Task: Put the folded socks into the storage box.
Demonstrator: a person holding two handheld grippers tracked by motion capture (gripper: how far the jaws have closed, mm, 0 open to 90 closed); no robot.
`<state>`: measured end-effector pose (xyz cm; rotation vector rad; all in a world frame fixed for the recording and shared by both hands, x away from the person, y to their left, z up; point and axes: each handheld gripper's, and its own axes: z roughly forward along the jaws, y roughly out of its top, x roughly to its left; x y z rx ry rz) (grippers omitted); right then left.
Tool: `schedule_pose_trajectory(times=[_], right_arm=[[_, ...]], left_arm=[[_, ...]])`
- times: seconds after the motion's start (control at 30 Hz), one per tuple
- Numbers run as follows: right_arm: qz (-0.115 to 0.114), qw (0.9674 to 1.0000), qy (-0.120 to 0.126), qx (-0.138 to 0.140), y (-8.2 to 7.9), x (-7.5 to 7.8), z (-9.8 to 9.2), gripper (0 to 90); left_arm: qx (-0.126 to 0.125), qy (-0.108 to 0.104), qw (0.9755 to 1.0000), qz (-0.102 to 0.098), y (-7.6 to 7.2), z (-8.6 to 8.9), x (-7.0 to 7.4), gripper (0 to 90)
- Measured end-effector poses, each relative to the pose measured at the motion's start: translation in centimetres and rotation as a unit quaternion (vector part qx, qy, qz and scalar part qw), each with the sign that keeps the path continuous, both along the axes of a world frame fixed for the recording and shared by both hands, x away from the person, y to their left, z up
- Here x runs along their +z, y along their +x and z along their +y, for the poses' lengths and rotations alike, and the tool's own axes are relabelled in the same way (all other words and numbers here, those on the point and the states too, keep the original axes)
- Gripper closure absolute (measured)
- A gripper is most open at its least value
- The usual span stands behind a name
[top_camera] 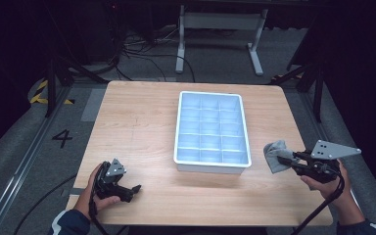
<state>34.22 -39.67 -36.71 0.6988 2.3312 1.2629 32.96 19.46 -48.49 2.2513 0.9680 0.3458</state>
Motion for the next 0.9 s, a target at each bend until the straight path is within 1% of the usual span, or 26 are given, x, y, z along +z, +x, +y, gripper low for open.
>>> schedule_pose_trajectory(times=[0.3, 0.47, 0.53, 0.9], right_arm=[[-0.006, 0.9999, -0.01, 0.0, 0.8, 0.5, 0.7, 72.7], [-0.011, 0.9997, -0.021, 0.002, 1.3, 0.8, 1.5, 72.7], [-0.011, 0.9997, -0.021, 0.002, 1.4, 0.9, 1.8, 72.7], [-0.015, 0.9989, -0.043, 0.011, 2.5, 1.7, 3.5, 72.7]], left_arm=[[0.0, 0.0, 1.0, 0.0, 0.0, 0.0, 0.0, 0.1], [0.0, 0.0, 1.0, 0.0, 0.0, 0.0, 0.0, 0.1], [0.0, 0.0, 1.0, 0.0, 0.0, 0.0, 0.0, 0.1], [-0.001, 0.001, 1.0, -0.001, 0.0, 0.0, 0.0, 0.1]])
